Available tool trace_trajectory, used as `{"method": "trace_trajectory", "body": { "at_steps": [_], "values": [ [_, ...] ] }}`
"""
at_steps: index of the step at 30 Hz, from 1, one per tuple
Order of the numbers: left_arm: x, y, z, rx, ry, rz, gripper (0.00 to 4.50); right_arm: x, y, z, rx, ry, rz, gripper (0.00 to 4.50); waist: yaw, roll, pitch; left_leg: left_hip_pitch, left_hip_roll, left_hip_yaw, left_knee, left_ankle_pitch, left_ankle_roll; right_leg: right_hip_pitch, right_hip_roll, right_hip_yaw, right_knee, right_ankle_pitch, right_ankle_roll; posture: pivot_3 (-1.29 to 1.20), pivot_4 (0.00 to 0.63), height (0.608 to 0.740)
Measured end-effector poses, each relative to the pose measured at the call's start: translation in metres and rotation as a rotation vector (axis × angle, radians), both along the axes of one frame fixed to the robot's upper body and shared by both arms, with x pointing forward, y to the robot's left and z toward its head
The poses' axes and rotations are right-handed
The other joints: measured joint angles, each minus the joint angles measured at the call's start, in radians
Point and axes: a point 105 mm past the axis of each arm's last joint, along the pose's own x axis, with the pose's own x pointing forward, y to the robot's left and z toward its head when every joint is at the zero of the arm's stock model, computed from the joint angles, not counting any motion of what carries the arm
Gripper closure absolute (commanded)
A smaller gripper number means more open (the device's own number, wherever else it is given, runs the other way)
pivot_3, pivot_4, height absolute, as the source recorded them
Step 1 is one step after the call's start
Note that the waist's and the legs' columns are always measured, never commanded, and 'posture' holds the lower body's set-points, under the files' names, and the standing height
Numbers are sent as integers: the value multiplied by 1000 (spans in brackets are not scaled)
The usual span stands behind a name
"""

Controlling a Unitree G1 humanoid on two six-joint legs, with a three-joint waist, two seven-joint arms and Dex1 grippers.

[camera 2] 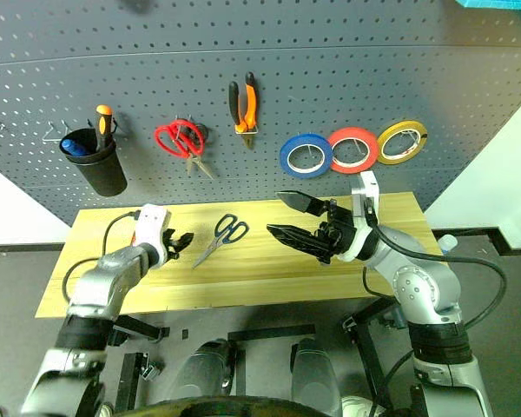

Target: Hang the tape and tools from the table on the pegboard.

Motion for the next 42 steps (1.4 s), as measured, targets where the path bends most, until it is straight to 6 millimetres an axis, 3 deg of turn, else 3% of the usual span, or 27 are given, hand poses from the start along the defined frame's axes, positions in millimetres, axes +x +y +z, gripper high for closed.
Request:
{"method": "trace_trajectory", "body": {
  "at_steps": [2, 3, 8, 18, 31, 39, 42],
  "values": [
    [11, -7, 2, 30, 51, -1, 36, 0, 1, -2, -1, 10, -7, 0, 0, 0, 0, 0, 0, 0, 0, 0, 0, 0, 0, 0, 0, 0, 0, -48, 122, 740],
    [17, -11, 2, 34, 74, 2, 13, 0, 1, -4, -2, 16, -12, 0, -1, 0, 0, 0, 0, 0, 0, 0, 0, 0, 0, 0, 0, 1, 2, -50, 124, 740],
    [27, -26, -6, 37, 195, -27, 13, 1, 1, -7, -10, 31, -36, 0, -7, -1, 2, 0, 0, 0, -2, -1, 1, -1, 0, 0, 0, 1, 5, -61, 142, 740],
    [16, -28, -45, 155, 385, -116, 13, 2, 2, -6, -20, 34, -72, 0, -4, -6, 9, -1, 0, 0, -5, -1, 1, -4, 0, 0, -1, 1, 6, -64, 156, 740],
    [25, -50, -47, 190, 419, -238, 13, 4, 2, -8, -30, 44, -92, 0, -4, -7, 11, -4, 0, 0, -6, -1, 1, -6, 0, 0, -2, 0, 7, -71, 154, 740],
    [28, -48, -48, 238, 411, -257, 13, 6, 3, -10, -41, 42, -110, 0, -6, -7, 11, -4, 0, 0, -6, -1, 1, -6, 0, 0, -2, 0, 7, -76, 150, 740],
    [29, -46, -49, 254, 409, -257, 630, 7, 3, -10, -43, 40, -116, 0, -6, -7, 11, -4, 0, 0, -6, -1, 1, -6, 0, 0, -2, 0, 7, -76, 148, 740]
  ]
}}
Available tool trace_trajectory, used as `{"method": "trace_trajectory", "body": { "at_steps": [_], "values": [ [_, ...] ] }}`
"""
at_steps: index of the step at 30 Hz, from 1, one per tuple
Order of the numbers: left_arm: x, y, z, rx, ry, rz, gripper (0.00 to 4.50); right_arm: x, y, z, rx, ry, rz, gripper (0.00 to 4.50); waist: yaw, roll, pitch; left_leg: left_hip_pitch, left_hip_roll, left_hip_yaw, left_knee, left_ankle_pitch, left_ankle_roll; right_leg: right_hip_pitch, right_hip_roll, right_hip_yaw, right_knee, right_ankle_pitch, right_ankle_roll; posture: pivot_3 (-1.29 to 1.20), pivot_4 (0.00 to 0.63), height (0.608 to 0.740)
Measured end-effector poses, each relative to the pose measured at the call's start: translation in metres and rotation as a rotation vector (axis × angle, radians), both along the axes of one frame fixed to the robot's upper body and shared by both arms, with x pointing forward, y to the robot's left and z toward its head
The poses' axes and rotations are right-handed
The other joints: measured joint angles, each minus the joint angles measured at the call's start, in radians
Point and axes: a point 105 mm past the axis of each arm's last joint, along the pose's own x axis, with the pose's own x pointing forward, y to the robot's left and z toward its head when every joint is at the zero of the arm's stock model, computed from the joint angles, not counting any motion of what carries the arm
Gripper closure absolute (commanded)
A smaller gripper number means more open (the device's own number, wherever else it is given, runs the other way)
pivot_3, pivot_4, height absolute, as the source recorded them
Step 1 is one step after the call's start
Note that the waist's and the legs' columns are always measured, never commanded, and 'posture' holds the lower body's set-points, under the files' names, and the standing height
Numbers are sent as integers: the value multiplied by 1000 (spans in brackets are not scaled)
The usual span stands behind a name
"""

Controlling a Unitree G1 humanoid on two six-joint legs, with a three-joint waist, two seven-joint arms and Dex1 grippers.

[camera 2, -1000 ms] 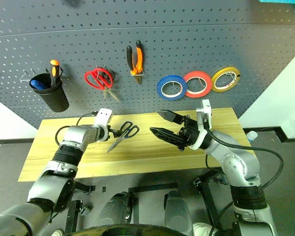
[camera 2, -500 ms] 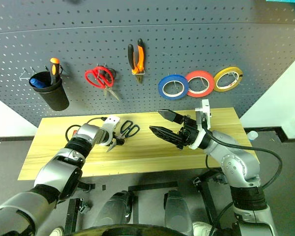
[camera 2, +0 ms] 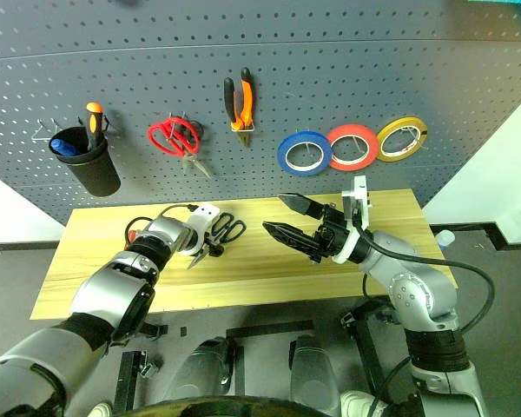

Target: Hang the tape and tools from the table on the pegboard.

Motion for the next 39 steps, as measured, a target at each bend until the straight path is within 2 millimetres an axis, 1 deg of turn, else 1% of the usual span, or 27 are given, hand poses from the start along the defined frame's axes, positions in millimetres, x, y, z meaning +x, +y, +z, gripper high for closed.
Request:
{"method": "trace_trajectory", "body": {
  "at_steps": [5, 9, 10, 23, 27, 30, 33, 34, 36, 39],
  "values": [
    [1, 3, -1, 15, -6, -6, 2263, 1, 0, 0, -1, -6, -12, 0, 0, 0, 0, 0, 0, 0, 0, 0, 0, 0, 0, 0, 0, 0, 0, -76, 143, 740],
    [1, 3, -1, 9, -7, -3, 3689, 3, 1, 2, 1, -22, -20, 0, 1, 0, 0, 0, 0, 0, 0, 0, 0, 0, 0, 0, 0, 0, 0, -75, 141, 740],
    [1, 3, -1, 6, -9, -1, 3943, 3, 1, 2, -1, -25, -22, 0, 0, 0, 0, 0, 0, 0, 0, 0, 0, 0, 0, 0, 1, 0, 0, -75, 140, 740],
    [2, 4, -1, 5, -20, -3, 3983, 4, 2, 3, 7, -35, -28, 0, 0, 0, 0, 1, 0, 0, 0, 0, 0, 0, 0, 0, 1, 0, 0, -72, 138, 740],
    [2, 2, 0, -25, -25, 0, 3983, 4, 2, 3, 8, -35, -27, 0, 0, 0, 0, 0, 0, 0, 0, 0, 0, 0, 0, 0, 1, 0, 0, -78, 136, 740],
    [4, 2, 3, -57, -87, -29, 3983, 2, 3, 2, 12, -27, -13, 0, -3, 0, 0, 0, 0, 0, -1, 0, 0, 0, 0, 0, 0, 0, 0, -89, 132, 740],
    [3, 10, 10, -75, -188, -61, 3983, -1, 3, 1, 16, -12, 9, 0, -13, 0, 0, 0, 0, 0, -2, 0, 0, -1, 0, 1, 0, 1, -2, -89, 129, 740],
    [-2, 16, 11, -82, -228, -73, 3983, -2, 3, 1, 18, -7, 17, 0, -21, 1, 0, 0, 0, 0, -2, 0, 0, -1, 0, 1, 0, 2, -3, -89, 129, 740],
    [-19, 25, 11, -106, -277, -81, 3983, -5, 0, -1, 4, -1, 32, 0, -29, 1, 0, 1, 0, 1, -4, 0, 0, -2, -1, 2, 0, 3, -4, -76, 127, 740],
    [-45, 38, 6, -150, -286, -32, 3983, -8, -2, -3, -28, -9, 54, 0, -23, 1, 0, 2, 0, 1, -6, 0, 0, -2, 0, 2, 1, 3, -5, -67, 122, 740]
  ]
}}
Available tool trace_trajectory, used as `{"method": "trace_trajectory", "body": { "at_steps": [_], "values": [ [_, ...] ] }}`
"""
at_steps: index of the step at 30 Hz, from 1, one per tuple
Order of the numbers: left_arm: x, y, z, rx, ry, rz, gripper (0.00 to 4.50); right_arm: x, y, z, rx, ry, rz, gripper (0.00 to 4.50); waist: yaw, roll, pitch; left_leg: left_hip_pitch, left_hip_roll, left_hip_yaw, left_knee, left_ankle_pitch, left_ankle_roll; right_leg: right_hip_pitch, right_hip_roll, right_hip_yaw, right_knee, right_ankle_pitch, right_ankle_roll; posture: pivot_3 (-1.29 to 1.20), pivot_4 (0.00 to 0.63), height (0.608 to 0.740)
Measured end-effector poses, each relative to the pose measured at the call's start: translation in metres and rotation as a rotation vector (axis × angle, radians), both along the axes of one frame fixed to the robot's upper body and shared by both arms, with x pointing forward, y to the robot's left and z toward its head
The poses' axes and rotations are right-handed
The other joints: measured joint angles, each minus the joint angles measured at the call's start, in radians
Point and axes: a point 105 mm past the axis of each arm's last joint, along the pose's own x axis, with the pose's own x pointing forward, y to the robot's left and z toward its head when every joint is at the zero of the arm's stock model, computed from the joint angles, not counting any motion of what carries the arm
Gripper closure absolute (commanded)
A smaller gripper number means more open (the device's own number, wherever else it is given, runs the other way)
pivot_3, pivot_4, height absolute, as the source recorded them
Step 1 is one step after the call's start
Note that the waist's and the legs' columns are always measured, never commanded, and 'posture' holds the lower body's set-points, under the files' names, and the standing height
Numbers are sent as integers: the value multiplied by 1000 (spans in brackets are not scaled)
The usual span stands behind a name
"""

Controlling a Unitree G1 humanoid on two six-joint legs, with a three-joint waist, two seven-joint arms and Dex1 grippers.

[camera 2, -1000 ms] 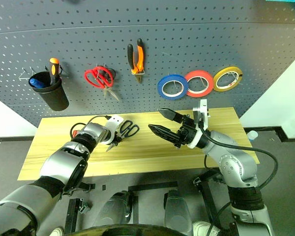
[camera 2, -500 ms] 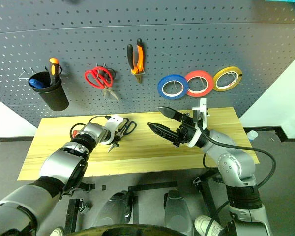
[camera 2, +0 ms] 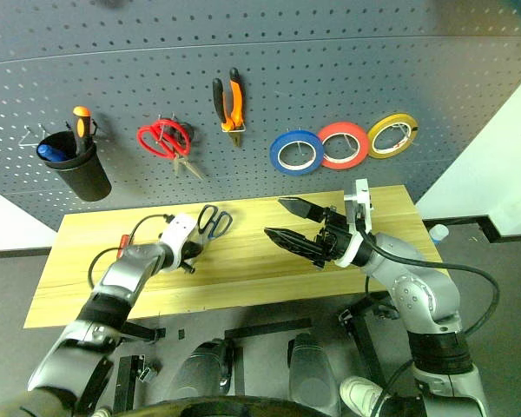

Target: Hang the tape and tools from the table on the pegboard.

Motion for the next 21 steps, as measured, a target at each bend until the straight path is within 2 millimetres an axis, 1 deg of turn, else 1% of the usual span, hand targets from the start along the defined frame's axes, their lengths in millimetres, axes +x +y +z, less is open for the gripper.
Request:
{"method": "trace_trajectory", "body": {
  "at_steps": [2, 4, 7, 10, 12, 14, 17, 19, 21],
  "values": [
    [-13, 6, 8, -62, -37, 22, 3983, -2, 0, -9, -81, -23, 13, 0, 6, 0, 0, 0, 0, 0, 1, 0, 0, 1, 0, 0, 0, -2, 2, -61, 118, 740],
    [-17, 9, 22, -105, -101, 23, 3983, -2, 0, -18, -143, -40, 21, 0, 11, 0, 0, 0, 0, 0, 2, 0, 0, 2, -1, 0, -1, -4, -1, -57, 115, 740],
    [-26, 8, 47, -203, -213, 12, 3983, 3, 0, -38, -276, -131, 7, 0, 11, 1, -1, 1, 0, 2, 2, 0, 0, 3, -2, 0, -2, -4, -2, -50, 108, 740],
    [-34, 10, 61, -283, -257, 15, 3983, 6, -4, -54, -374, -192, 16, 0, 9, 1, -1, 1, 0, 2, 2, 0, 0, 3, -1, 0, -2, -4, -2, -45, 103, 740],
    [-38, 7, 72, -331, -288, -4, 3983, 7, -6, -58, -396, -209, 18, 0, 10, 1, -1, 1, 0, 2, 2, 0, 0, 3, -1, 0, -1, -3, -2, -45, 102, 740],
    [-37, 6, 89, -372, -348, -14, 3983, 7, -6, -57, -401, -228, 26, 0, 11, 1, -1, 1, 0, 2, 2, 0, 0, 3, -1, 0, -1, -2, -3, -44, 100, 740],
    [-29, 10, 121, -450, -482, 9, 3983, 6, -7, -58, -403, -251, 37, 0, 14, 1, -1, 2, 0, 2, 3, 0, 0, 4, -1, 0, -1, -3, -2, -47, 94, 740],
    [-27, 13, 140, -475, -568, 6, 3983, 6, -8, -60, -402, -254, 38, 0, 17, 1, -2, 2, 0, 3, 4, 0, 0, 4, -1, 0, -1, -3, -2, -49, 93, 740],
    [-28, 14, 148, -489, -612, 1, 3983, 5, -9, -60, -399, -256, 40, 0, 17, 2, -2, 2, 0, 3, 4, 0, 0, 4, -1, 1, -1, -2, -3, -51, 89, 740]
  ]
}}
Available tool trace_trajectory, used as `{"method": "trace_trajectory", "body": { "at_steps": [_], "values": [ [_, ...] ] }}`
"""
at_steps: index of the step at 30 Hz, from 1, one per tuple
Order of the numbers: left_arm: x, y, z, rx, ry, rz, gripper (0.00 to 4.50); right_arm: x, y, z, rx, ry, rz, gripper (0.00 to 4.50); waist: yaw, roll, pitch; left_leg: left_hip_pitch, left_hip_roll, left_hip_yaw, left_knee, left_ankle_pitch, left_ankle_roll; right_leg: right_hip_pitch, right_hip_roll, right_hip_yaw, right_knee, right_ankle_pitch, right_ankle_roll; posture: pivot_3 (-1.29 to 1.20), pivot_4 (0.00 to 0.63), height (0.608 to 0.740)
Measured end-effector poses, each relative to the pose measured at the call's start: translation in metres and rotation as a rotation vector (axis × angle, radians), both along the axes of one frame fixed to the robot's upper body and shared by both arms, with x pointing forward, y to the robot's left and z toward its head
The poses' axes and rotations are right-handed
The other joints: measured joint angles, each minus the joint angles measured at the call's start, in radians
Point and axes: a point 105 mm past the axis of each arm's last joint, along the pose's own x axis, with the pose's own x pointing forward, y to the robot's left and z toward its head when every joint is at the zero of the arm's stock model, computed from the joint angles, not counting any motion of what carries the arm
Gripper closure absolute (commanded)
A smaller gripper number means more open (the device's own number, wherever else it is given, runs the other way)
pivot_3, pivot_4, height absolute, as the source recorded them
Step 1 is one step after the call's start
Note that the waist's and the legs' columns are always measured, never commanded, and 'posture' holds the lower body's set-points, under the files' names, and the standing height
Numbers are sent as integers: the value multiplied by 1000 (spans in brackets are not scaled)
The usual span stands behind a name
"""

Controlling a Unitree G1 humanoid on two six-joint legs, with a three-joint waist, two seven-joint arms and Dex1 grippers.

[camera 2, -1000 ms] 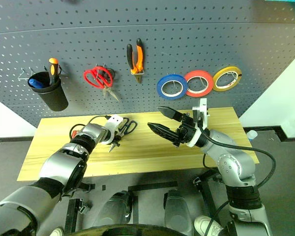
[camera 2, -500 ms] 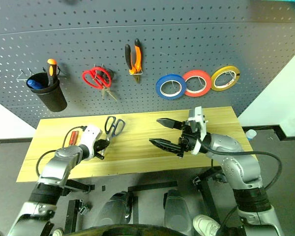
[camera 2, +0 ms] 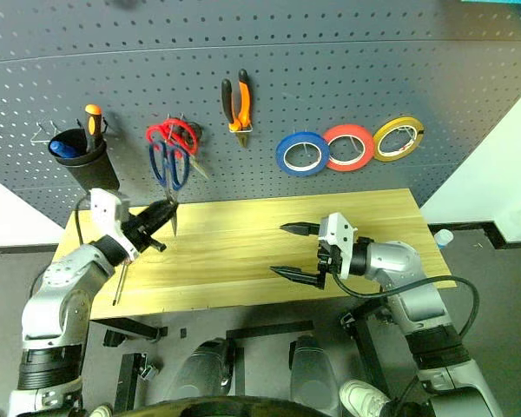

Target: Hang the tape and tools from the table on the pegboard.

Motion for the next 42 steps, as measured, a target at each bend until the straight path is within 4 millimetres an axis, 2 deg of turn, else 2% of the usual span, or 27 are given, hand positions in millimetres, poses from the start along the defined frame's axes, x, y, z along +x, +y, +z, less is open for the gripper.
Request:
{"method": "trace_trajectory", "body": {
  "at_steps": [4, 7, 10, 12, 17, 26, 30, 38, 42],
  "values": [
    [-1, 4, 10, 3, -77, 14, 3983, 0, 3, 14, 90, 1, 7, 0, 7, 0, 0, 0, 0, 0, 0, 0, 0, 0, 0, 0, 0, 2, -3, -55, 85, 740],
    [-1, 11, 16, 9, -130, 36, 3983, 2, 8, 41, 209, 3, 30, 0, 8, 0, 0, 0, 0, 0, 2, 0, 0, 1, 1, 0, 0, 2, -3, -55, 82, 740],
    [3, 21, 13, 31, -141, 81, 3983, -2, 11, 65, 316, 20, 62, 0, 11, 0, -1, 0, 0, 0, 2, 0, 0, 1, 1, 0, 0, 2, -3, -54, 80, 740],
    [7, 28, 10, 41, -135, 115, 3983, -4, 13, 70, 354, 47, 75, 0, 13, -1, -1, 0, 0, 0, 3, 0, 0, 1, 1, 0, 0, 2, -3, -53, 78, 740],
    [20, 40, 6, 105, -136, 200, 3983, -4, 14, 71, 365, 73, 77, 0, 13, -2, -2, 0, 0, 0, 3, 0, 0, 1, 1, 0, 0, 2, -3, -53, 78, 740],
    [37, 20, 2, 121, -138, 139, 3983, -4, 17, 69, 350, 74, 71, 0, 8, -1, -4, 0, 0, 0, 3, 0, 0, 1, 1, 0, 1, 4, 0, -67, 65, 740],
    [36, 18, 3, 111, -142, 116, 3983, -4, 17, 69, 344, 69, 69, 0, 7, -1, -5, 0, 0, 0, 3, 0, 0, 1, 2, 0, 1, 4, 1, -67, 65, 740],
    [45, 14, -8, 156, -99, 117, 3983, -5, 18, 70, 340, 63, 65, 0, 9, -1, -6, 0, 0, 0, 7, 0, 0, 3, 2, 0, 1, 5, 1, -67, 60, 740],
    [50, 19, -16, 188, -75, 149, 3983, -4, 18, 70, 340, 61, 61, 0, 6, -1, -7, 0, 0, 0, 9, 0, 0, 4, 2, 0, 1, 6, 1, -67, 58, 740]
  ]
}}
